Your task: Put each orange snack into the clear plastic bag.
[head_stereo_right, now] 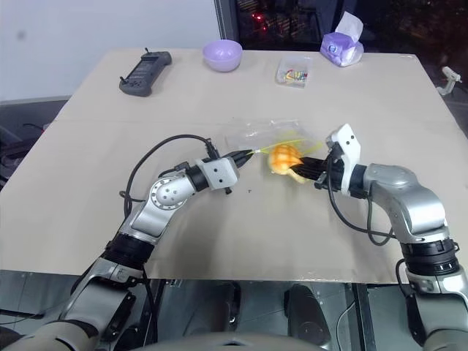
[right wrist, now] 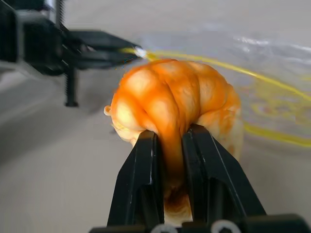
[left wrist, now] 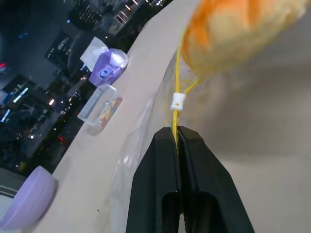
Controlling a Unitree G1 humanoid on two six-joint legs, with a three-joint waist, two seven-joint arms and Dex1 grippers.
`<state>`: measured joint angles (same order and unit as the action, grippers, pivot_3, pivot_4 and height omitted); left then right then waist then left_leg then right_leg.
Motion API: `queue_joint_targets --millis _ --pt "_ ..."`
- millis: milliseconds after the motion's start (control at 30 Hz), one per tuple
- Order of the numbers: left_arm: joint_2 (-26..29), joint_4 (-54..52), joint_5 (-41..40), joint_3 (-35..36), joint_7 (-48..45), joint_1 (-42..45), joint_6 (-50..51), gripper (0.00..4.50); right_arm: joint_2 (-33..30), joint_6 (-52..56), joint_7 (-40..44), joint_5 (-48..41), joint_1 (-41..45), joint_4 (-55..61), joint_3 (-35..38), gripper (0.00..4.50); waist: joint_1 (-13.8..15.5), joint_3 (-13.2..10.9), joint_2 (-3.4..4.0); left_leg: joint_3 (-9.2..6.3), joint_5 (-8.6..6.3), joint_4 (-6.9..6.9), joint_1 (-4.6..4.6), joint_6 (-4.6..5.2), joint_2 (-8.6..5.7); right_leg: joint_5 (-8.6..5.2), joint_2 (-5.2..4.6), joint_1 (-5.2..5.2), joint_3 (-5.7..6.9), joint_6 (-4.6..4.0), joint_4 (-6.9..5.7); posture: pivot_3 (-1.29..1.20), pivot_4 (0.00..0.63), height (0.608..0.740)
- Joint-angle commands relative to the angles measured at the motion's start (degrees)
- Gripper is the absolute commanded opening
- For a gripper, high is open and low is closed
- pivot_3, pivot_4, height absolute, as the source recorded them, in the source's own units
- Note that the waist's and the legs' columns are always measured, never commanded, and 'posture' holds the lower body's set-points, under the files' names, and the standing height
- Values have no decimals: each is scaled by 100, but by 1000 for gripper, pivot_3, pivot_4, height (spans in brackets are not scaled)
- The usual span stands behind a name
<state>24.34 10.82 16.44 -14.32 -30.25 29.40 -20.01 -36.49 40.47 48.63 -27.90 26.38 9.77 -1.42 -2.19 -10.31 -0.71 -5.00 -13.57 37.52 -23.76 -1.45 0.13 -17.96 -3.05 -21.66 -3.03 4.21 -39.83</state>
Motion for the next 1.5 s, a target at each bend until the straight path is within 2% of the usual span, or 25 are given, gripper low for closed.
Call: queue_joint_targets --millis 33,567,833,867,1000,1067,1100,1133,1433,1467,1500 --pt "41 -218 19 -14 -13 109 -75 0 -70 -188 45 146 199 -107 26 615 -2 0 0 0 0 0 0 0 0 0 0 0 0 0 0 0 150 740" --pt "-15 -128 -23 -249 -224 246 -399 0 435 -8 -421 559 1076 -1426 -7 615 -9 0 0 1 0 0 0 0 0 0 0 -1 -1 0 0 0 150 740" --pt "-239 -102 -8 -401 -227 335 -449 0 1158 61 -1145 831 1554 -2043 114 615 -21 0 0 0 1 0 0 -1 1 0 1 -2 -1 0 -2 0 150 740" --pt "-261 -105 -5 -424 -222 342 -452 0 1256 70 -1259 821 1596 -2123 190 1243 -21 0 0 1 1 0 0 -1 0 0 0 -3 -1 0 -1 0 150 740" --pt "-312 -68 7 -450 -200 362 -449 0 1646 163 -1693 631 1722 -2195 524 2717 -20 0 1 1 1 0 0 -1 0 0 0 -3 -2 0 -1 0 150 740" --pt "-315 -45 7 -436 -195 373 -445 0 1632 162 -1672 686 1636 -1993 466 3557 -17 0 2 0 1 -1 -1 -1 0 0 0 -4 -1 0 -2 0 150 740" --pt "-311 -37 3 -424 -196 376 -445 0 1587 170 -1627 707 1581 -1882 421 4118 -14 0 2 1 1 -1 -1 -1 0 0 0 -3 -1 0 -2 0 150 740" --pt "-301 -23 -1 -410 -197 380 -450 0 1511 207 -1546 687 1512 -1745 398 4356 -15 0 2 1 1 0 -2 -1 0 0 0 -4 -1 0 -2 0 150 740" --pt "-171 70 -29 -331 -167 410 -482 0 94 162 -115 271 568 -653 522 4356 -7 -1 2 2 0 0 -5 0 -2 0 -2 -3 -1 0 4 0 150 740" --pt "-158 62 -41 -329 -169 404 -481 0 -202 -200 128 437 362 -646 497 4356 -33 -1 2 1 0 0 -4 0 -1 0 -1 -2 -1 0 3 0 150 740" --pt "-152 51 -47 -335 -177 406 -482 0 -519 -1047 202 936 171 -898 382 4356 -22 0 2 5 0 0 0 0 1 0 1 -2 -5 0 1 0 150 740"
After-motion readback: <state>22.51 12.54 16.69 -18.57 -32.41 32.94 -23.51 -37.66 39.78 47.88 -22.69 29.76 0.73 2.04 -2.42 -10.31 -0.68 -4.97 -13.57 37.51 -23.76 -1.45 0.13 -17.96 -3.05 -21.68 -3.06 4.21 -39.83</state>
